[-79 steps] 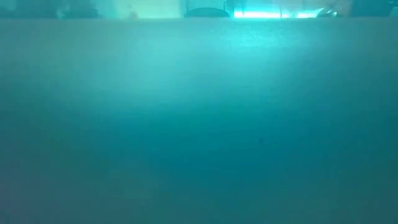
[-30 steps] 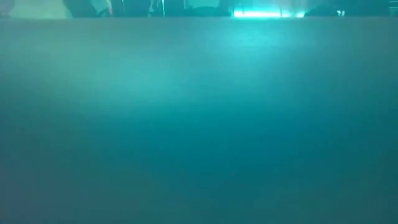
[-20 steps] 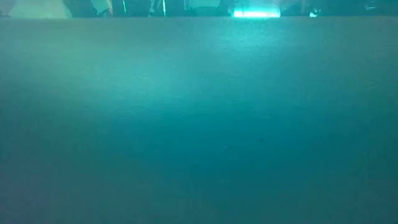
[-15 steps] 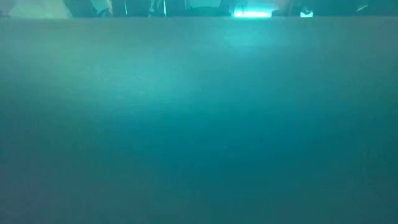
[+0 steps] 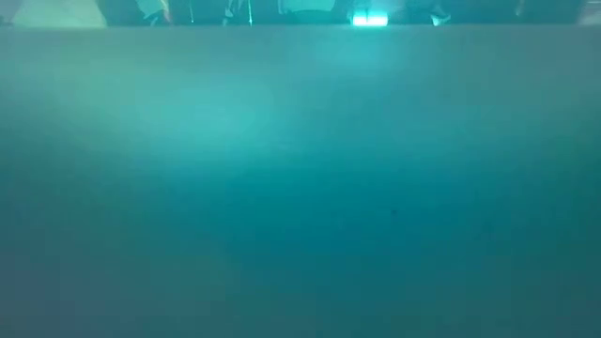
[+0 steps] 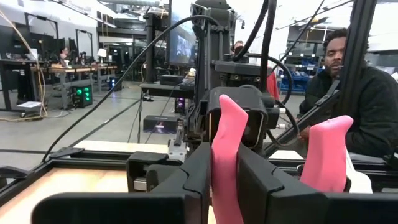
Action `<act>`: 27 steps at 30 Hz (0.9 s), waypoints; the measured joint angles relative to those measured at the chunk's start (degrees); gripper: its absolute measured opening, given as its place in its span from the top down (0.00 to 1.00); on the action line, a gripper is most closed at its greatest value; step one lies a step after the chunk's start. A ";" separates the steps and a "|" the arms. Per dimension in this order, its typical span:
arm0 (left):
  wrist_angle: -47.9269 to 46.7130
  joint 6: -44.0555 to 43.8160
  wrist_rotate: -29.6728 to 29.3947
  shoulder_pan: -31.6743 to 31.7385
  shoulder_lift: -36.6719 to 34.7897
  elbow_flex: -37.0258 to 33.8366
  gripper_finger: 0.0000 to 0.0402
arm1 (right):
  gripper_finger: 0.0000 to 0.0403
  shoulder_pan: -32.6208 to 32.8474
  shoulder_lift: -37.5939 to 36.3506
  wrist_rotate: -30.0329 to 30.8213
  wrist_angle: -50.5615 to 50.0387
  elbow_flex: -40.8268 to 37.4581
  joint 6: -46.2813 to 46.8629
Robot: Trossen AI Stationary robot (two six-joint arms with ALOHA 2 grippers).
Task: Pick & Place School Supplies
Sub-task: Put the pink hole puncher into the white bin
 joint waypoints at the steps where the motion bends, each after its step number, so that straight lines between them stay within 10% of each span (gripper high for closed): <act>1: 0.01 0.00 0.00 0.04 0.00 0.00 0.87 | 0.22 0.00 0.00 0.01 -0.02 0.22 0.00; 27: -0.49 -0.18 -0.02 0.04 -0.02 0.00 0.83 | 0.58 0.00 0.02 -0.14 -0.39 1.30 -0.09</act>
